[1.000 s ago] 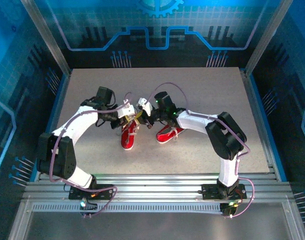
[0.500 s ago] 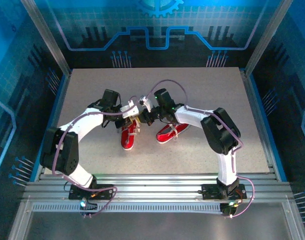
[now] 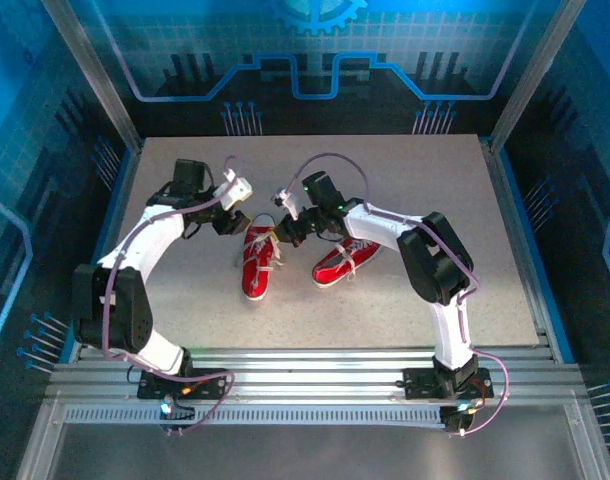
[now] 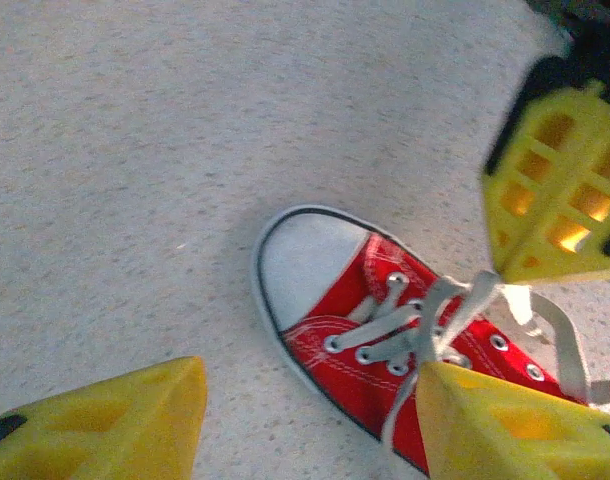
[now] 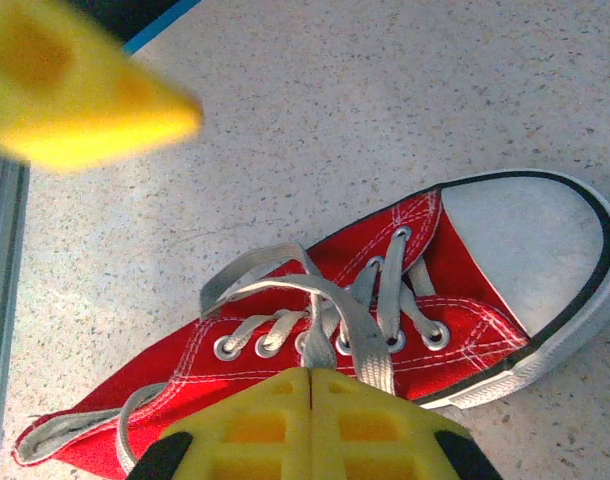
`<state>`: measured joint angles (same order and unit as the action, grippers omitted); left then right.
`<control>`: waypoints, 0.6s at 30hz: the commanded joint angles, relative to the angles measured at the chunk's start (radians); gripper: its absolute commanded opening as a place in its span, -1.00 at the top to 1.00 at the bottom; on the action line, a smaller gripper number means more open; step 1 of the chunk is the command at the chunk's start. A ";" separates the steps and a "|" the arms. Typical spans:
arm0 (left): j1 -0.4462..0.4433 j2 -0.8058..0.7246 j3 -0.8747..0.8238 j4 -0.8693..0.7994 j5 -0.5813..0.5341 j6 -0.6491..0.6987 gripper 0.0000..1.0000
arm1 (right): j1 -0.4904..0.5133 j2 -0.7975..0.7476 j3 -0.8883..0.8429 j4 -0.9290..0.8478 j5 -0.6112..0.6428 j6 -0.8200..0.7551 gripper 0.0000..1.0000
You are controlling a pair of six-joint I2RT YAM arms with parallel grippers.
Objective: Tie the shoes
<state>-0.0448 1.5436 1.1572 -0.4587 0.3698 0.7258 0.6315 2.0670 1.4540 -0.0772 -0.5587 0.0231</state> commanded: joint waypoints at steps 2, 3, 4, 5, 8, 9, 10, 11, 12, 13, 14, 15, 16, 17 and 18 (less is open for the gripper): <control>0.024 0.066 0.114 -0.171 -0.037 -0.318 -0.10 | -0.009 0.028 0.041 -0.076 0.014 -0.023 1.00; 0.025 0.093 0.130 -0.206 -0.070 -0.385 -0.10 | -0.010 0.030 0.044 -0.083 0.016 -0.021 1.00; 0.028 0.123 0.148 -0.249 -0.075 -0.420 -0.10 | -0.009 0.031 0.048 -0.090 0.017 -0.020 1.00; 0.027 0.147 0.157 -0.286 -0.075 -0.438 -0.10 | -0.009 0.034 0.052 -0.097 0.016 -0.020 1.00; 0.029 0.237 0.186 -0.374 -0.070 -0.477 -0.16 | -0.009 0.042 0.067 -0.126 0.015 -0.023 1.00; 0.029 0.262 0.189 -0.390 -0.071 -0.487 -0.16 | -0.009 0.044 0.072 -0.136 0.016 -0.023 1.00; 0.029 0.283 0.192 -0.401 -0.061 -0.491 -0.16 | -0.011 0.047 0.080 -0.151 0.017 -0.026 1.00; 0.029 0.296 0.192 -0.407 -0.048 -0.492 -0.16 | -0.011 0.049 0.083 -0.162 0.018 -0.028 1.00; 0.029 0.308 0.192 -0.409 -0.039 -0.498 -0.16 | -0.011 0.050 0.087 -0.171 0.019 -0.030 1.00; 0.029 0.313 0.189 -0.407 -0.030 -0.499 -0.15 | -0.011 0.051 0.090 -0.178 0.019 -0.031 1.00; 0.029 0.312 0.184 -0.399 -0.021 -0.502 -0.13 | -0.012 0.051 0.091 -0.185 0.020 -0.033 1.00; 0.032 0.305 0.176 -0.386 -0.019 -0.512 -0.11 | -0.012 0.053 0.094 -0.192 0.020 -0.034 1.00; 0.036 0.294 0.168 -0.373 -0.007 -0.520 -0.08 | -0.012 0.057 0.101 -0.203 0.019 -0.035 1.00; 0.041 0.281 0.159 -0.361 0.008 -0.527 -0.07 | -0.012 0.059 0.108 -0.212 0.018 -0.037 1.00; 0.048 0.263 0.146 -0.345 0.024 -0.535 -0.04 | -0.012 0.064 0.115 -0.224 0.015 -0.040 1.00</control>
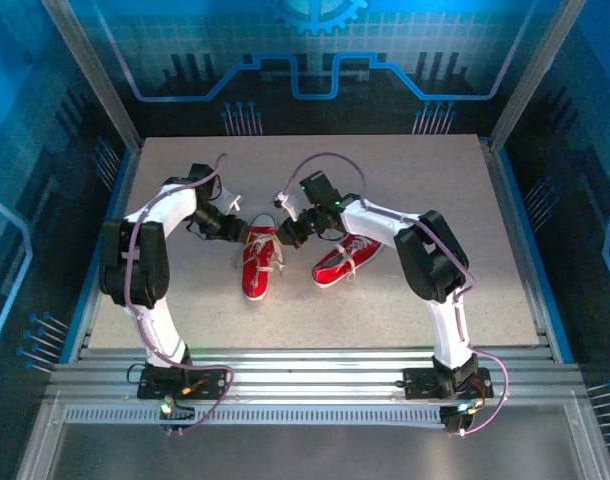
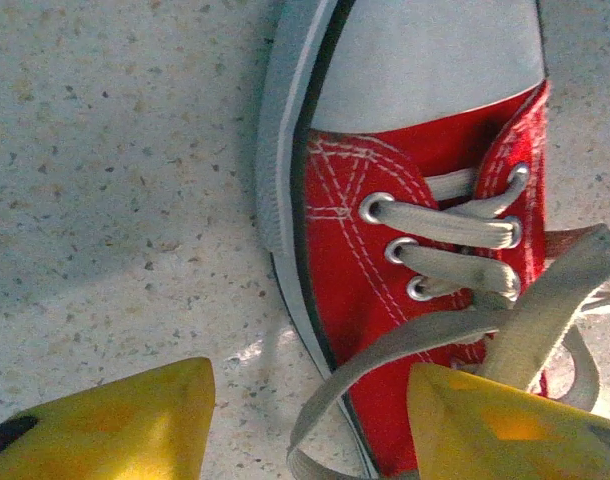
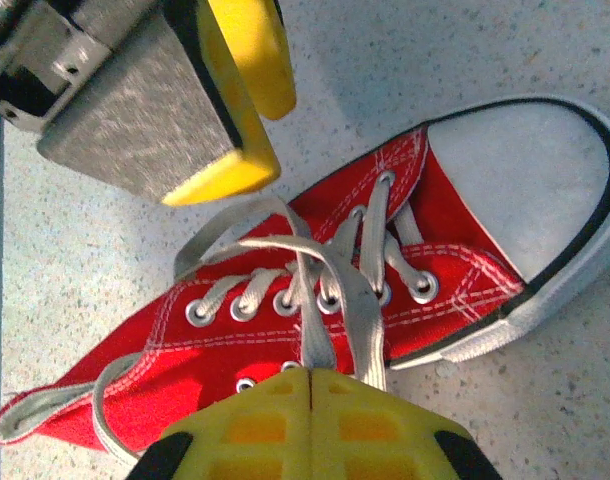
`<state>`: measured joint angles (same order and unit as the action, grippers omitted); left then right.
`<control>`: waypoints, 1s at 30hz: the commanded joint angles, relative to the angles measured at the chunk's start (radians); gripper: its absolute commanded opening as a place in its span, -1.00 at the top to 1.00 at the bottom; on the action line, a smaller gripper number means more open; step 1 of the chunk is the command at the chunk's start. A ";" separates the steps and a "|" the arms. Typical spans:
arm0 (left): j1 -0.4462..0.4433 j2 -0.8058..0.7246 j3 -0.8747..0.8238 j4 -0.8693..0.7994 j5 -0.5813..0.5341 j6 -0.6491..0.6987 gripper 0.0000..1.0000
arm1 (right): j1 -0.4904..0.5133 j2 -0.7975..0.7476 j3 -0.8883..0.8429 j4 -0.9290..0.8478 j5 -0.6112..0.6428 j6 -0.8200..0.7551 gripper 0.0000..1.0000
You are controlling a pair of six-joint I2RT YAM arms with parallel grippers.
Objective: Tie the shoes
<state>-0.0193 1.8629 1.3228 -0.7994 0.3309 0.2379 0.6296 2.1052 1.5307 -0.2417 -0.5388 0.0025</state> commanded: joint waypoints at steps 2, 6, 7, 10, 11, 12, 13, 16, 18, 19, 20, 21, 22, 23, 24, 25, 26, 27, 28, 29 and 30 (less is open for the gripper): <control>0.043 -0.091 -0.043 0.019 0.081 -0.060 -0.01 | -0.010 0.030 0.048 -0.069 -0.007 -0.020 1.00; 0.123 -0.106 -0.080 0.028 0.186 -0.109 0.02 | -0.011 0.035 0.059 -0.079 -0.009 -0.021 1.00; 0.127 -0.111 -0.096 0.028 0.190 -0.110 0.02 | -0.012 0.035 0.061 -0.080 -0.007 -0.020 1.00; 0.122 -0.129 -0.131 0.017 0.162 -0.047 0.02 | -0.012 0.035 0.063 -0.084 -0.003 -0.018 1.00; 0.122 -0.135 -0.142 0.013 0.151 -0.015 0.02 | -0.012 0.037 0.064 -0.085 -0.003 -0.017 1.00; 0.121 -0.140 -0.152 0.008 0.125 0.022 0.02 | -0.014 0.040 0.066 -0.086 -0.003 -0.013 1.00; 0.116 -0.144 -0.163 0.003 0.108 0.068 0.02 | -0.014 0.042 0.070 -0.089 -0.005 -0.013 1.00; 0.101 -0.144 -0.202 0.012 0.079 0.171 -0.01 | -0.015 0.048 0.079 -0.093 -0.008 -0.009 1.00; 0.085 -0.147 -0.233 0.048 0.090 0.202 -0.02 | -0.016 0.054 0.088 -0.096 -0.012 -0.006 1.00; 0.072 -0.142 -0.242 0.063 0.081 0.208 -0.02 | -0.015 0.057 0.092 -0.095 -0.013 -0.003 1.00; 0.062 -0.134 -0.243 0.066 0.075 0.216 -0.02 | -0.015 0.060 0.094 -0.096 -0.016 -0.002 1.00; 0.053 -0.122 -0.239 0.066 0.062 0.219 -0.02 | -0.016 0.062 0.096 -0.095 -0.019 -0.002 1.00; 0.049 -0.105 -0.232 0.065 0.057 0.219 -0.02 | -0.016 0.065 0.097 -0.093 -0.022 0.000 1.00; 0.048 -0.093 -0.224 0.063 0.064 0.219 -0.02 | -0.014 0.067 0.099 -0.094 -0.025 0.001 1.00; 0.047 -0.081 -0.219 0.066 0.064 0.215 -0.02 | -0.015 0.068 0.099 -0.094 -0.026 0.001 1.00; 0.045 -0.071 -0.213 0.072 0.059 0.212 -0.02 | -0.015 0.070 0.099 -0.094 -0.029 0.002 1.00; 0.044 -0.062 -0.208 0.074 0.057 0.210 -0.02 | -0.013 0.071 0.099 -0.093 -0.030 0.002 1.00; 0.042 -0.049 -0.202 0.079 0.052 0.206 -0.02 | -0.014 0.072 0.097 -0.092 -0.032 0.002 1.00; 0.041 -0.038 -0.199 0.086 0.040 0.203 0.00 | -0.014 0.072 0.096 -0.092 -0.031 0.005 1.00; 0.041 -0.028 -0.193 0.086 0.030 0.201 0.02 | -0.013 0.073 0.097 -0.091 -0.030 0.004 1.00; 0.041 -0.017 -0.189 0.092 0.019 0.197 0.07 | -0.014 0.073 0.096 -0.092 -0.032 0.004 1.00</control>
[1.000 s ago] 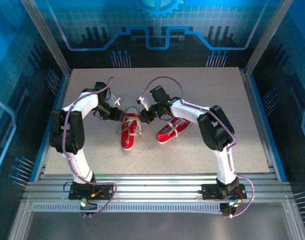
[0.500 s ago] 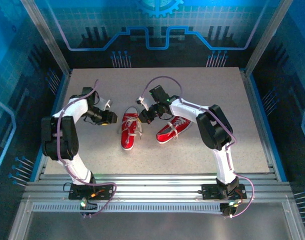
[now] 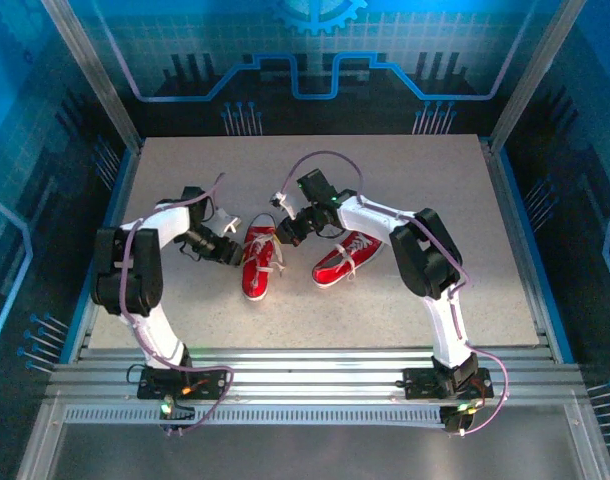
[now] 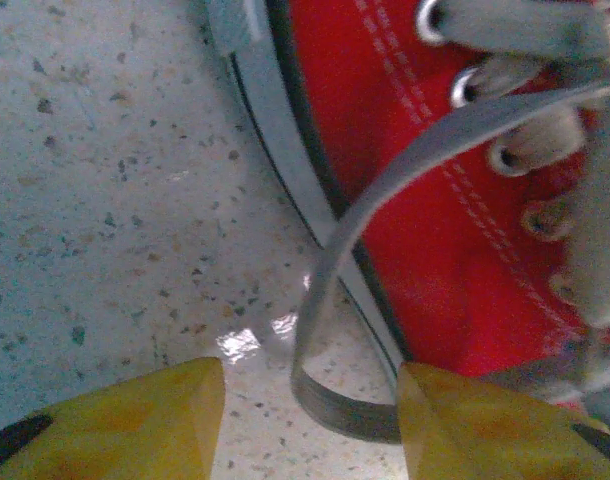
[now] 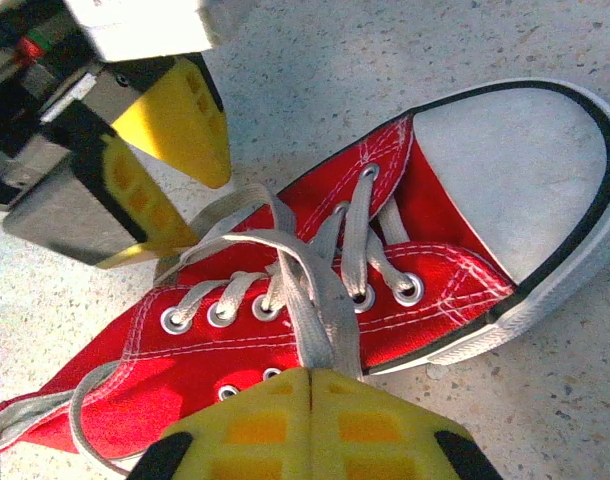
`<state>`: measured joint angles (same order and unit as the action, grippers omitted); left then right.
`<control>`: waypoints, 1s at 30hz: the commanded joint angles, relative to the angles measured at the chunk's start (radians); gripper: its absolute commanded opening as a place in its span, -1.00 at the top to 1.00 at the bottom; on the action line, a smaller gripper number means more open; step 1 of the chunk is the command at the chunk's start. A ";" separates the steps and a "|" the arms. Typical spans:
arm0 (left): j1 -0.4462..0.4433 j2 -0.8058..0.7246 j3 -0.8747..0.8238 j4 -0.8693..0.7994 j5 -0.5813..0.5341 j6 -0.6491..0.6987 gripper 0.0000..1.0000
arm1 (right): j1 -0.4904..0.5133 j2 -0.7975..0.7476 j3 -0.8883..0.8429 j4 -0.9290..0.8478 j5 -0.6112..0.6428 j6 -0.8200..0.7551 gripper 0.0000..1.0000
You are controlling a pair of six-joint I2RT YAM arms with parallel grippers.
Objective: Tie the shoes
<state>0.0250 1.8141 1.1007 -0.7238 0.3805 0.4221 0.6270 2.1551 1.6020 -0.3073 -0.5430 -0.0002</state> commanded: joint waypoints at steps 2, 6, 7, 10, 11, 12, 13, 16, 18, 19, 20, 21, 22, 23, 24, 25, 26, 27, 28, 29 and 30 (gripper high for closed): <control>-0.003 0.043 0.034 0.028 -0.046 0.005 0.20 | -0.011 0.026 0.025 -0.026 -0.028 0.008 1.00; -0.008 0.029 0.036 0.028 -0.020 0.002 0.77 | -0.012 0.032 0.029 -0.024 -0.031 0.011 1.00; -0.008 0.012 0.031 0.032 -0.012 0.002 0.94 | -0.011 0.034 0.032 -0.026 -0.032 0.012 1.00; -0.010 -0.054 0.016 0.034 -0.006 -0.006 1.00 | -0.010 0.045 0.063 -0.057 -0.034 0.007 1.00; -0.010 -0.071 0.016 0.031 -0.005 -0.009 1.00 | -0.008 0.049 0.076 -0.073 -0.034 0.001 1.00; -0.010 -0.087 0.019 0.025 -0.005 -0.017 1.00 | -0.008 0.053 0.089 -0.087 -0.036 -0.004 1.00; -0.010 -0.102 0.021 0.021 -0.006 -0.030 1.00 | -0.007 0.058 0.106 -0.107 -0.038 -0.014 1.00; -0.013 -0.141 0.023 0.021 0.006 -0.063 1.00 | -0.004 0.078 0.152 -0.163 -0.046 -0.037 1.00; -0.017 -0.159 0.032 0.016 0.024 -0.084 1.00 | -0.001 0.100 0.192 -0.213 -0.059 -0.051 1.00; -0.021 -0.165 0.038 0.010 0.034 -0.096 1.00 | -0.002 0.113 0.214 -0.237 -0.062 -0.058 1.00; -0.026 -0.168 0.045 0.004 0.043 -0.106 1.00 | 0.000 0.124 0.233 -0.263 -0.066 -0.065 1.00; -0.032 -0.171 0.056 -0.006 0.055 -0.118 1.00 | 0.001 0.135 0.252 -0.284 -0.069 -0.072 1.00; -0.040 -0.170 0.067 -0.017 0.068 -0.133 1.00 | 0.003 0.149 0.271 -0.303 -0.074 -0.076 1.00; -0.047 -0.168 0.077 -0.026 0.083 -0.145 1.00 | 0.003 0.158 0.284 -0.317 -0.081 -0.078 1.00; -0.055 -0.164 0.090 -0.038 0.102 -0.162 1.00 | 0.005 0.166 0.305 -0.337 -0.090 -0.081 1.00; -0.062 -0.161 0.102 -0.048 0.115 -0.174 1.00 | 0.006 0.186 0.321 -0.352 -0.095 -0.083 1.00; -0.070 -0.159 0.114 -0.057 0.125 -0.190 1.00 | 0.009 0.202 0.334 -0.366 -0.100 -0.085 1.00; -0.078 -0.156 0.125 -0.066 0.132 -0.204 1.00 | 0.010 0.208 0.342 -0.371 -0.101 -0.082 1.00; -0.082 -0.153 0.133 -0.073 0.140 -0.217 1.00 | 0.011 0.213 0.345 -0.371 -0.104 -0.076 1.00; -0.086 -0.151 0.141 -0.078 0.159 -0.234 1.00 | 0.012 0.217 0.348 -0.369 -0.108 -0.065 1.00; -0.090 -0.152 0.145 -0.073 0.179 -0.255 1.00 | 0.012 0.222 0.350 -0.365 -0.115 -0.056 1.00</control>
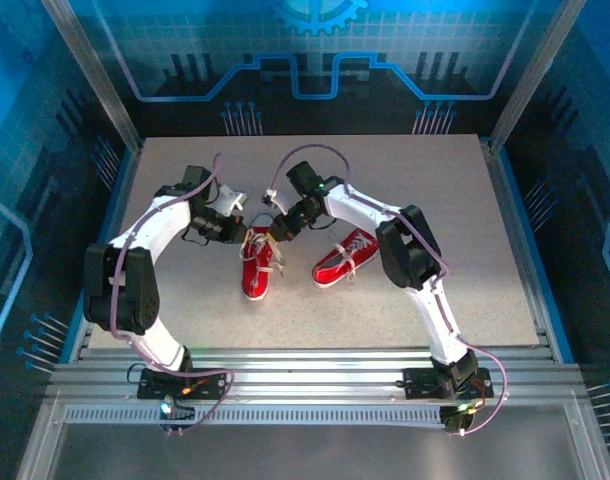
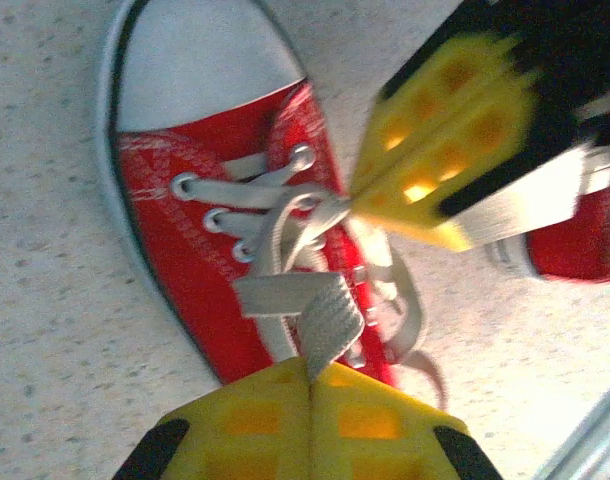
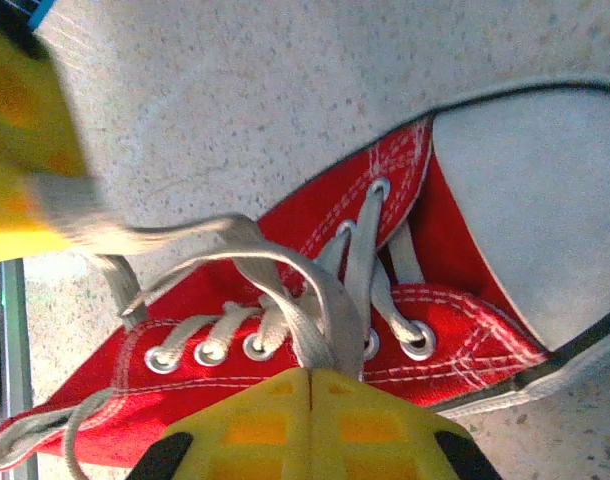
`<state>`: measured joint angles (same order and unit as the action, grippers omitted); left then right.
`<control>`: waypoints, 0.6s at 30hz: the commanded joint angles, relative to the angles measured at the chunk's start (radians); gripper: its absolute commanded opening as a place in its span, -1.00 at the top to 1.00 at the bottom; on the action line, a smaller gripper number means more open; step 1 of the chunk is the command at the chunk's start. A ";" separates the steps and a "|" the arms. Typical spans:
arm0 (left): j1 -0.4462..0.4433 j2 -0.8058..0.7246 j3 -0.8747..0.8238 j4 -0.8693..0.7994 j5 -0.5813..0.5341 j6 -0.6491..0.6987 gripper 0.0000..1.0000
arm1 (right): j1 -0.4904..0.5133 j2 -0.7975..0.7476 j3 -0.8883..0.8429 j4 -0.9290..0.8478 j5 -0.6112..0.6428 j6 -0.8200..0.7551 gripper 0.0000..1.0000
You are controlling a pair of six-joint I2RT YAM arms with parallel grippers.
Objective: Tie the shoes
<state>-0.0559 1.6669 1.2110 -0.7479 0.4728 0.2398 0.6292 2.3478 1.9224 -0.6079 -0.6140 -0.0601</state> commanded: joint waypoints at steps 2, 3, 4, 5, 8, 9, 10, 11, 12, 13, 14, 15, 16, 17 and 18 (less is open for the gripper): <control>-0.017 -0.005 0.036 -0.034 0.126 -0.123 1.00 | 0.010 0.036 0.029 -0.049 -0.058 0.019 1.00; -0.024 -0.002 0.035 -0.023 0.142 -0.152 1.00 | 0.009 0.040 0.027 -0.041 -0.068 0.029 1.00; -0.032 0.001 0.032 -0.012 0.149 -0.174 1.00 | 0.007 0.045 0.027 -0.032 -0.079 0.039 1.00; -0.041 0.005 0.029 0.000 0.151 -0.200 1.00 | 0.006 0.049 0.027 -0.022 -0.089 0.053 1.00; -0.059 0.026 0.007 0.047 0.146 -0.271 1.00 | 0.003 0.054 0.014 0.017 -0.102 0.094 1.00; -0.061 0.034 0.000 0.066 0.151 -0.297 1.00 | -0.001 0.053 0.003 0.037 -0.109 0.110 1.00; -0.062 0.037 -0.007 0.086 0.157 -0.315 1.00 | -0.003 0.051 -0.008 0.054 -0.114 0.124 1.00; -0.064 0.038 -0.017 0.110 0.161 -0.337 1.00 | -0.002 0.047 -0.019 0.072 -0.119 0.134 1.00; -0.067 0.036 -0.024 0.131 0.163 -0.352 0.97 | -0.002 0.047 -0.023 0.080 -0.125 0.137 1.00; -0.069 0.036 -0.027 0.147 0.165 -0.362 0.89 | -0.003 0.049 -0.023 0.081 -0.131 0.137 1.00; -0.071 0.033 -0.029 0.157 0.164 -0.372 0.82 | -0.002 0.050 -0.023 0.082 -0.135 0.138 1.00; -0.071 0.033 -0.031 0.164 0.165 -0.380 0.78 | -0.003 0.051 -0.023 0.083 -0.138 0.138 1.00; -0.071 0.036 -0.033 0.169 0.166 -0.384 0.70 | -0.003 0.053 -0.025 0.085 -0.140 0.141 1.00; -0.073 0.040 -0.037 0.176 0.163 -0.392 0.61 | -0.002 0.053 -0.027 0.090 -0.142 0.142 1.00; -0.074 0.043 -0.042 0.183 0.166 -0.400 0.57 | -0.003 0.053 -0.029 0.092 -0.144 0.143 1.00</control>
<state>-0.1211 1.6901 1.1866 -0.6094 0.6033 -0.1040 0.6289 2.3779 1.9102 -0.5377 -0.7170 0.0612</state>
